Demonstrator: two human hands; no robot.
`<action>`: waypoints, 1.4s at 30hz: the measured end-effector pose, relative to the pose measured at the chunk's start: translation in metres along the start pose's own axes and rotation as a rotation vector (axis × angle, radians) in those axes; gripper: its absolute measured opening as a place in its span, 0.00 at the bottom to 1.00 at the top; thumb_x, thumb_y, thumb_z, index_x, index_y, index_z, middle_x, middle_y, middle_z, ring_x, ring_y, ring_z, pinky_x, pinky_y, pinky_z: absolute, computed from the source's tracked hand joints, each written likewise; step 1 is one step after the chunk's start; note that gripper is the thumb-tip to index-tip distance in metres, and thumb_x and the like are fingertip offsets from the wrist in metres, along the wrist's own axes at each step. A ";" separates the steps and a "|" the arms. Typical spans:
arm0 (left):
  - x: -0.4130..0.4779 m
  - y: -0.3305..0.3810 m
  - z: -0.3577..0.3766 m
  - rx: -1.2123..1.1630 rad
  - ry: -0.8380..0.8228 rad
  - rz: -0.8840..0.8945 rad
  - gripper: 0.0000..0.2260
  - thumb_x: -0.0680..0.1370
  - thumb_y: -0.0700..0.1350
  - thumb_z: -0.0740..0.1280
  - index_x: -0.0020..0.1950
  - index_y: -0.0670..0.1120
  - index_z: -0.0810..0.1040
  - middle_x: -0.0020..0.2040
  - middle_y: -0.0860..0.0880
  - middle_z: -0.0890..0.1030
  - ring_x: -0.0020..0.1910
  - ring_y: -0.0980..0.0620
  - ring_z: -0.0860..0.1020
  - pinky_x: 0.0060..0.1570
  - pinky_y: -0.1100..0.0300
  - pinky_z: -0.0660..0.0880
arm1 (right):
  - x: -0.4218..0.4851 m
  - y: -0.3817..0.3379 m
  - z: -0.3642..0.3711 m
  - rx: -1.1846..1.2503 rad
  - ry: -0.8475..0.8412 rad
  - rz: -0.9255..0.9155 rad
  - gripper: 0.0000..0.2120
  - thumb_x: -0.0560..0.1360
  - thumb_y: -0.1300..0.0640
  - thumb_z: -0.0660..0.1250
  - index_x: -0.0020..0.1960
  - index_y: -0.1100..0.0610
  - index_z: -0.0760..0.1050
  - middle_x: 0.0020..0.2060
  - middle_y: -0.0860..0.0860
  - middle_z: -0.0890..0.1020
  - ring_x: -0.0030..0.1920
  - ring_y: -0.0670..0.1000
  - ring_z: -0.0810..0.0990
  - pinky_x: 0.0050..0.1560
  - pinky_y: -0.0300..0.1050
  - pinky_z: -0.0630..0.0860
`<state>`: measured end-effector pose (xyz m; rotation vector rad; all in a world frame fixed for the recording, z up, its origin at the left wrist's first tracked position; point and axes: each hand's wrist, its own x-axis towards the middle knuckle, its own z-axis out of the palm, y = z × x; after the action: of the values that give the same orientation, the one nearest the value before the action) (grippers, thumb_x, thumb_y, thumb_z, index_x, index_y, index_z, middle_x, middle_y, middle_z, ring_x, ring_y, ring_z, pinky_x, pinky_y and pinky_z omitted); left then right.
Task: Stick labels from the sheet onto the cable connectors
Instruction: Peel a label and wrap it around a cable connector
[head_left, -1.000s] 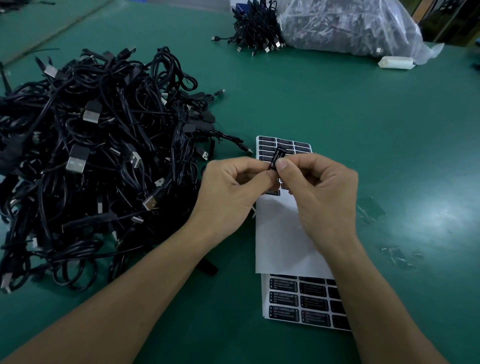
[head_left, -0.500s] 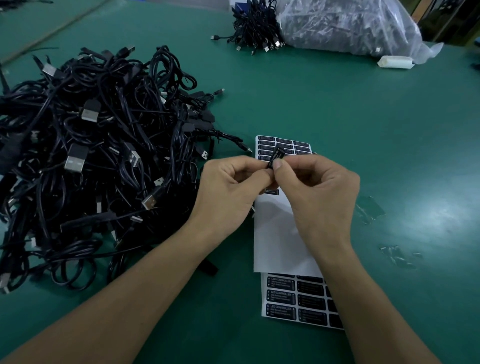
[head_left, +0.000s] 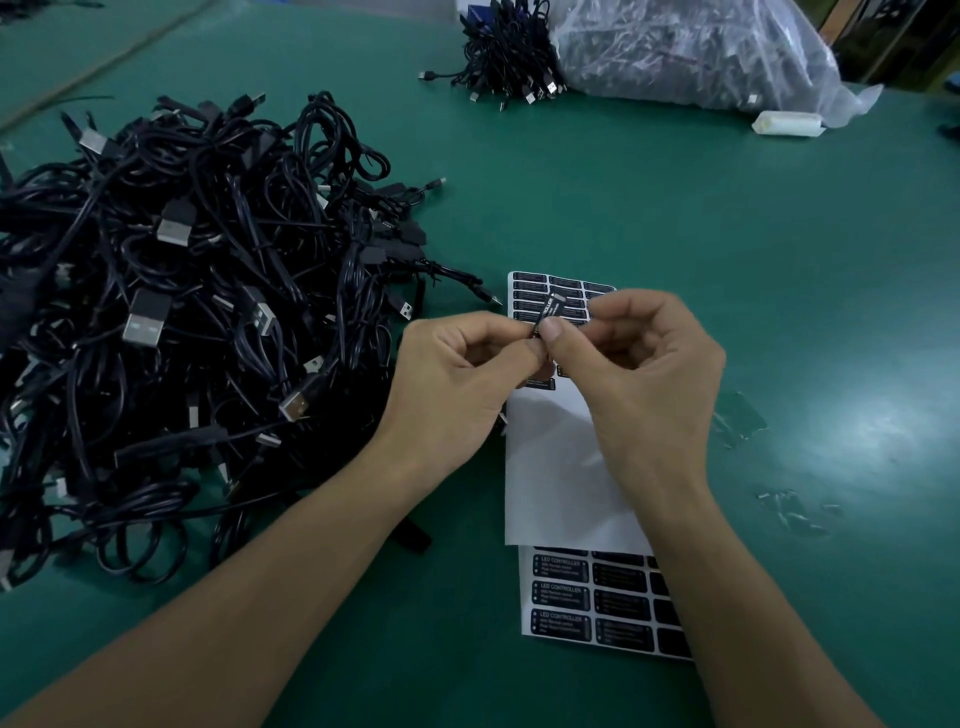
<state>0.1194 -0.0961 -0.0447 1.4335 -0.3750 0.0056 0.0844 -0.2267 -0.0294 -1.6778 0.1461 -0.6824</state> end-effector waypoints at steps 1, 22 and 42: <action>0.000 0.000 0.000 -0.003 -0.003 0.000 0.06 0.77 0.34 0.71 0.43 0.42 0.85 0.34 0.49 0.85 0.34 0.58 0.82 0.38 0.67 0.78 | 0.000 0.000 0.001 0.030 -0.032 0.002 0.13 0.69 0.59 0.79 0.48 0.50 0.78 0.33 0.45 0.83 0.34 0.46 0.82 0.37 0.36 0.77; 0.004 0.021 -0.011 0.275 0.063 0.342 0.06 0.80 0.39 0.69 0.48 0.48 0.84 0.39 0.53 0.86 0.39 0.54 0.84 0.42 0.59 0.80 | -0.001 0.000 0.000 0.170 -0.339 0.030 0.12 0.79 0.57 0.66 0.60 0.56 0.81 0.43 0.49 0.85 0.43 0.43 0.82 0.43 0.35 0.75; 0.015 0.051 -0.017 -0.426 0.195 0.018 0.13 0.81 0.54 0.60 0.50 0.45 0.74 0.47 0.46 0.87 0.47 0.50 0.84 0.48 0.59 0.80 | -0.006 -0.025 0.016 0.000 -0.363 -0.118 0.08 0.75 0.57 0.68 0.46 0.45 0.82 0.37 0.50 0.84 0.35 0.45 0.78 0.36 0.48 0.78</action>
<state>0.1263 -0.0755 0.0065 0.9980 -0.2113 0.0750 0.0808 -0.2039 -0.0099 -1.7917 -0.2122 -0.4532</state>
